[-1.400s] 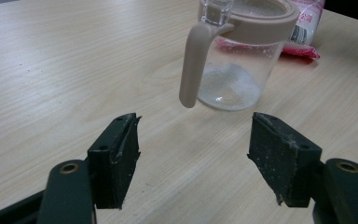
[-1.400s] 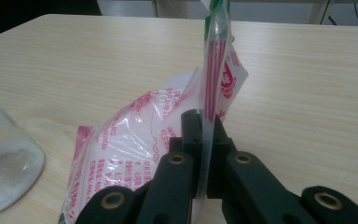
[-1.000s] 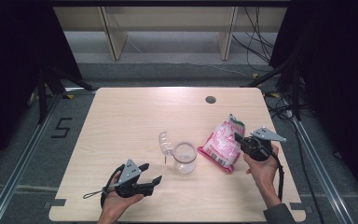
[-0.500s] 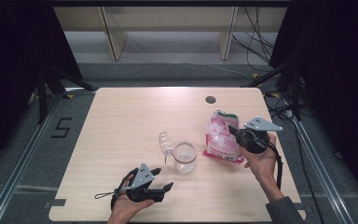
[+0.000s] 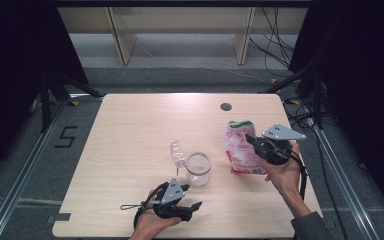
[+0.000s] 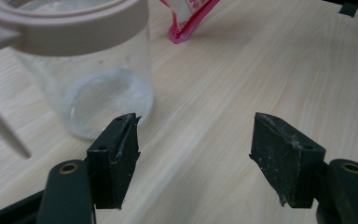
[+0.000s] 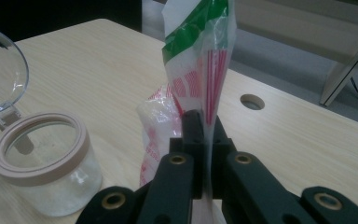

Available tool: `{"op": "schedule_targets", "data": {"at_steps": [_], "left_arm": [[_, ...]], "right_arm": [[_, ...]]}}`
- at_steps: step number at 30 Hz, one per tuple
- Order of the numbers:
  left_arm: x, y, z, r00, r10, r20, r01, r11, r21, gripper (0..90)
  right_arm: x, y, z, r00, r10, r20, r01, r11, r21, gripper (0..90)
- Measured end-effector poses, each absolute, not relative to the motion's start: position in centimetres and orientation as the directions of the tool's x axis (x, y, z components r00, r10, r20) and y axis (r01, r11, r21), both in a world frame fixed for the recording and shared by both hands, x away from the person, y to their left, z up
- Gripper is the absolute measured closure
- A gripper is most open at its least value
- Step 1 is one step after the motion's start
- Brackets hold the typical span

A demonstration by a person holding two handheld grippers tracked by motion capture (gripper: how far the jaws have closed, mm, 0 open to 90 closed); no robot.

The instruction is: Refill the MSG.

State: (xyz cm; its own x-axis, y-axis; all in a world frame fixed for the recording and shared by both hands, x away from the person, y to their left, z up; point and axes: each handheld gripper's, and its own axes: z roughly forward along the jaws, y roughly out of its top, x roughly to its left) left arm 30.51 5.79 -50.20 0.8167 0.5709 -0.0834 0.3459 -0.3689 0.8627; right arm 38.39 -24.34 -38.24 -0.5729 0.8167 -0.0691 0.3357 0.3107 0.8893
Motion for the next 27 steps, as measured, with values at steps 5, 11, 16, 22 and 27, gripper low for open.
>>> {"op": "schedule_targets", "data": {"at_steps": [5, 11, 16, 22, 27], "left_arm": [[31.0, 3.4, -50.5, 0.82, 0.566, -0.083, 0.34, -0.365, 0.867, 31.7], [31.3, 0.9, -50.4, 0.825, 0.561, -0.07, 0.332, -0.38, 0.863, 31.7], [31.8, -1.1, -50.2, 0.82, 0.571, -0.049, 0.308, -0.368, 0.877, 30.4], [32.5, -2.9, -50.1, 0.8, 0.6, -0.03, 0.295, -0.348, 0.89, 30.3], [33.5, -4.1, -50.1, 0.781, 0.622, -0.049, 0.315, -0.324, 0.892, 31.3]], "right_arm": [[38.1, -24.6, -37.5, -0.57, 0.819, -0.06, 0.33, 0.296, 0.896, 90.0], [37.2, -24.4, -36.2, -0.573, 0.817, -0.061, 0.317, 0.29, 0.903, 90.0], [36.6, -24.4, -35.4, -0.586, 0.809, -0.051, 0.306, 0.279, 0.91, 90.0], [35.7, -24.4, -34.6, -0.603, 0.795, -0.064, 0.269, 0.278, 0.922, 90.0], [34.6, -24.2, -33.7, -0.62, 0.781, -0.074, 0.253, 0.288, 0.924, 90.0]]}}
